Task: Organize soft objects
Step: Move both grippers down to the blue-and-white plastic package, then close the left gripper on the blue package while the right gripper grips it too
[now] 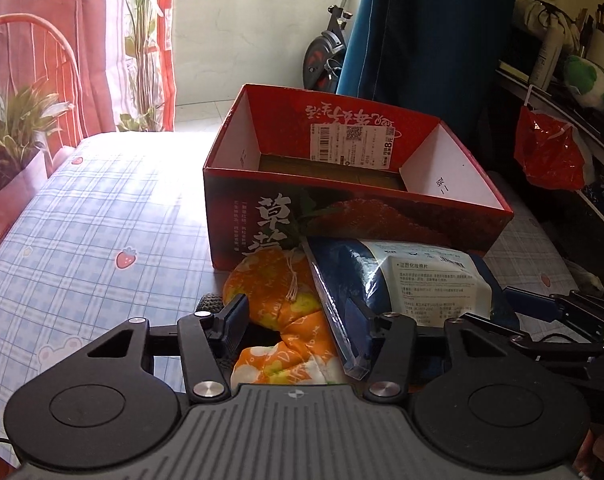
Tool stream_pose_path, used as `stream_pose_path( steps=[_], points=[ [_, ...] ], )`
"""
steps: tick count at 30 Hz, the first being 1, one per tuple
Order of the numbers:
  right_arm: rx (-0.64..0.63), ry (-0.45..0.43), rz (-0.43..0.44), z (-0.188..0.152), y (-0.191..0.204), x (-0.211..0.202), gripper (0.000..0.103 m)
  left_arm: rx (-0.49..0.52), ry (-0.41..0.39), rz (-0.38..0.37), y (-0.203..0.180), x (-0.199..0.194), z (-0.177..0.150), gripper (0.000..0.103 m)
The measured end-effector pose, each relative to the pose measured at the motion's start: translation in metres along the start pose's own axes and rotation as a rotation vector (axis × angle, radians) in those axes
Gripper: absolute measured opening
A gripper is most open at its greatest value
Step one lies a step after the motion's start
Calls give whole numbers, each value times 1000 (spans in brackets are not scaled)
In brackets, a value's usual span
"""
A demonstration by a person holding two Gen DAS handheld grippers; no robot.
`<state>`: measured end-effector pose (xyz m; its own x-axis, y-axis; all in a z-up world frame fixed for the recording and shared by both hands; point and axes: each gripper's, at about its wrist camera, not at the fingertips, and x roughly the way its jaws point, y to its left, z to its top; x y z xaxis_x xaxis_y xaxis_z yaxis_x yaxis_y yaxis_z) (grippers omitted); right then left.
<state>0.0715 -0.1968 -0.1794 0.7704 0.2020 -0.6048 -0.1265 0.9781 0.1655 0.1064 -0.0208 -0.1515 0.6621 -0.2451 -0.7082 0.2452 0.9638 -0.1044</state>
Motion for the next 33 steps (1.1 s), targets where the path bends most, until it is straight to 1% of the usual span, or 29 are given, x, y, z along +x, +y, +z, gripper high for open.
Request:
stream_pose_path(
  steps=[3, 5, 7, 9, 11, 13, 17, 22, 27, 33],
  points=[
    [-3, 5, 7, -2, 0, 3, 60, -28, 2, -26, 3, 0, 5, 55],
    [5, 9, 20, -4, -1, 5, 60, -46, -13, -34, 6, -2, 10, 55],
    [11, 12, 33, -5, -2, 7, 58, -50, -30, -32, 8, -4, 14, 55],
    [10, 16, 46, -7, -2, 10, 55, -46, -34, -49, 4, -4, 18, 56],
    [0, 16, 53, -8, 0, 13, 54, -43, -10, -80, 1, 4, 20, 56],
    [-10, 15, 59, -10, 2, 13, 53, -65, 24, -122, 0, 16, 18, 56],
    [-20, 14, 67, -13, 2, 13, 53, -109, 87, -172, 2, 38, 6, 55],
    [-30, 15, 68, -14, 2, 15, 52, -128, 105, -221, 2, 48, -3, 54],
    [-34, 12, 69, -17, 3, 16, 51, -155, 103, -267, 3, 56, -8, 50],
    [-11, 22, 76, -17, 0, 17, 51, -147, 68, -277, 2, 51, -13, 46]
  ],
)
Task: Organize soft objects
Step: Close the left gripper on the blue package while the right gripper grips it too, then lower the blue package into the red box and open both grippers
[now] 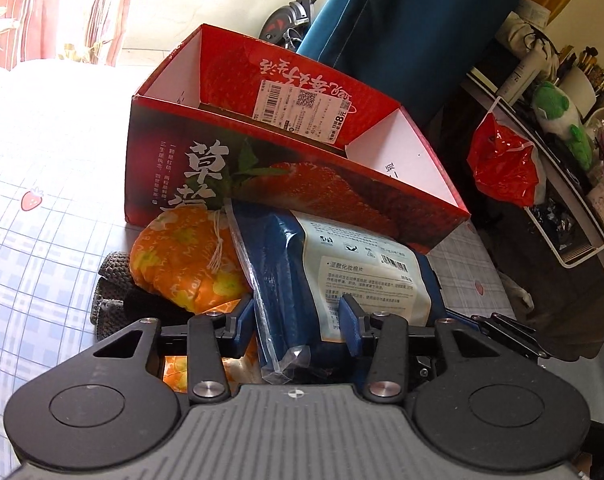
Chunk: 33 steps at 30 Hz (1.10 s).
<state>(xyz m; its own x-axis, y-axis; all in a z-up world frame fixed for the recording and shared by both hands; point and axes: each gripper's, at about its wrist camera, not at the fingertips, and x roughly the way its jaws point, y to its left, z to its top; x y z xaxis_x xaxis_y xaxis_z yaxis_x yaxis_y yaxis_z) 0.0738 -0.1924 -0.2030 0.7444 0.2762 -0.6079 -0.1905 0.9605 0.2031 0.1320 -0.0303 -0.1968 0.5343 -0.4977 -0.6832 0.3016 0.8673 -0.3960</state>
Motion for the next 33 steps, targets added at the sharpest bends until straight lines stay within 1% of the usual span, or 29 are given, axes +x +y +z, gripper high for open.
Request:
stream_pose_path(
  steps=[4, 8, 10, 14, 17, 21, 24, 26, 29, 33],
  points=[
    [-3, -8, 20, -3, 1, -3, 42, 26, -20, -4, -3, -6, -3, 39],
    [-20, -33, 34, -1, 4, -11, 38, 82, -67, 12, -12, -18, -5, 33],
    [-38, -54, 36, 1, 7, -18, 36, 104, -91, 13, -16, -25, -4, 32],
    [-81, -113, 40, 11, 13, -33, 36, 100, -142, -12, -18, -42, 3, 32],
    [-131, -159, 34, 21, 19, -44, 36, 131, -191, -21, -27, -57, 11, 33],
    [-192, -201, 25, 45, 20, -53, 36, 148, -223, -38, -33, -63, 31, 33],
    [-225, -222, 13, 66, 15, -51, 36, 158, -235, -54, -38, -60, 54, 33],
    [-247, -228, 6, 80, 10, -45, 36, 166, -232, -58, -39, -52, 73, 33],
    [-243, -216, 2, 103, -2, -30, 36, 152, -212, -59, -39, -35, 99, 33],
    [-251, -193, -9, 127, -17, -1, 36, 157, -184, -37, -36, -4, 127, 33]
  ],
)
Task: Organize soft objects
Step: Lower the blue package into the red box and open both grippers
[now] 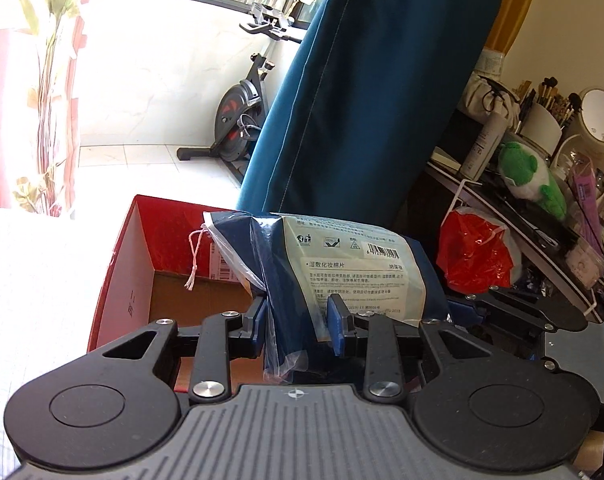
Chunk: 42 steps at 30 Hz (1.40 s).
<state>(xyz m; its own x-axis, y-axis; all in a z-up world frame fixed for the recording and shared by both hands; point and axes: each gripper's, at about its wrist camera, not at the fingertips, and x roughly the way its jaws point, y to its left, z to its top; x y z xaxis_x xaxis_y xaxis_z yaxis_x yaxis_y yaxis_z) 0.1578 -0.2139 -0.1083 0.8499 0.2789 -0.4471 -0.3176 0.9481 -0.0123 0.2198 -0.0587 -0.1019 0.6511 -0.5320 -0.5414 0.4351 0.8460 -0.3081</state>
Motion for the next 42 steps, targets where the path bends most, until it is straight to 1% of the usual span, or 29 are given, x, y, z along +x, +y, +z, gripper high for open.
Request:
stream_pose_path(
  steps=[2, 6, 9, 14, 19, 21, 24, 25, 28, 30, 32, 35, 38, 42],
  points=[
    [2, 20, -3, 3, -9, 16, 36, -18, 37, 9, 7, 20, 7, 33],
    [37, 109, 0, -3, -22, 55, 36, -79, 144, 27, 24, 60, 12, 33],
    [62, 172, 3, -9, -28, 78, 36, -118, 205, 37, 34, 83, 12, 33],
    [153, 247, 17, -21, -40, 102, 36, -195, 256, 45, 45, 104, 9, 33],
    [205, 312, 23, -26, -46, 118, 35, -163, 280, 63, 46, 114, 7, 33],
    [208, 322, 26, -27, -45, 124, 36, -165, 285, 66, 47, 116, 3, 33],
    [221, 343, 28, -32, -44, 126, 36, -145, 293, 84, 46, 118, -3, 37],
    [228, 352, 28, -33, -44, 127, 36, -132, 295, 90, 45, 117, -3, 41],
    [247, 388, 14, -37, -45, 130, 37, -99, 285, 98, 43, 111, -3, 51],
    [244, 400, -9, -40, -45, 131, 39, -81, 269, 96, 41, 104, -2, 53],
    [249, 388, -22, -42, -45, 127, 38, -72, 249, 95, 39, 95, -2, 53],
    [270, 368, -32, -40, -46, 118, 40, -64, 223, 85, 36, 80, -4, 53],
    [261, 340, -44, -34, -40, 106, 41, -47, 198, 103, 33, 64, -7, 53],
    [246, 282, -41, -25, -26, 83, 41, -26, 143, 118, 30, 34, -12, 53]
  ],
)
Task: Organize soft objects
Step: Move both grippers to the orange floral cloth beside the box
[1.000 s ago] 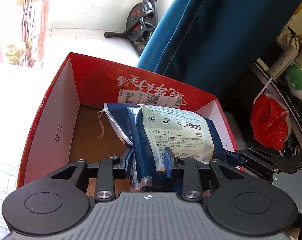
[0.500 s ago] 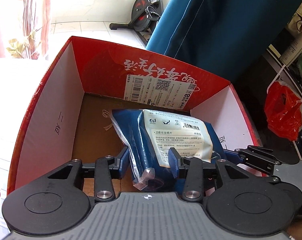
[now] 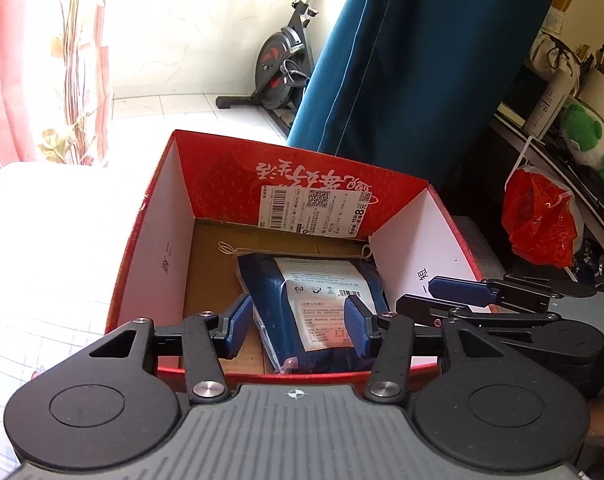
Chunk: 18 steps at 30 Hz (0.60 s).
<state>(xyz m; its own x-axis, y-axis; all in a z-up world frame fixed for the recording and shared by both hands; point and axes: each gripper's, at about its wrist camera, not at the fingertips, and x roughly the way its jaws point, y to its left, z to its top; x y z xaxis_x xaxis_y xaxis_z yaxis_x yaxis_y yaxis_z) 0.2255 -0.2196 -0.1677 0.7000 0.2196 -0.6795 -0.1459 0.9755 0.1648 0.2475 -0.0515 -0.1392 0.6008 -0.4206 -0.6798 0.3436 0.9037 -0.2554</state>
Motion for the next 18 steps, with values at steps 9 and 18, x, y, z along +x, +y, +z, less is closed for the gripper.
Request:
stream_pose_path(
  steps=[9, 18],
  points=[
    [-50, -134, 43, -21, 39, -59, 40, -21, -111, 50, 10, -72, -43, 53],
    [-62, -155, 76, -72, 64, -73, 40, -61, -138, 63, 13, -96, -94, 53]
  ],
)
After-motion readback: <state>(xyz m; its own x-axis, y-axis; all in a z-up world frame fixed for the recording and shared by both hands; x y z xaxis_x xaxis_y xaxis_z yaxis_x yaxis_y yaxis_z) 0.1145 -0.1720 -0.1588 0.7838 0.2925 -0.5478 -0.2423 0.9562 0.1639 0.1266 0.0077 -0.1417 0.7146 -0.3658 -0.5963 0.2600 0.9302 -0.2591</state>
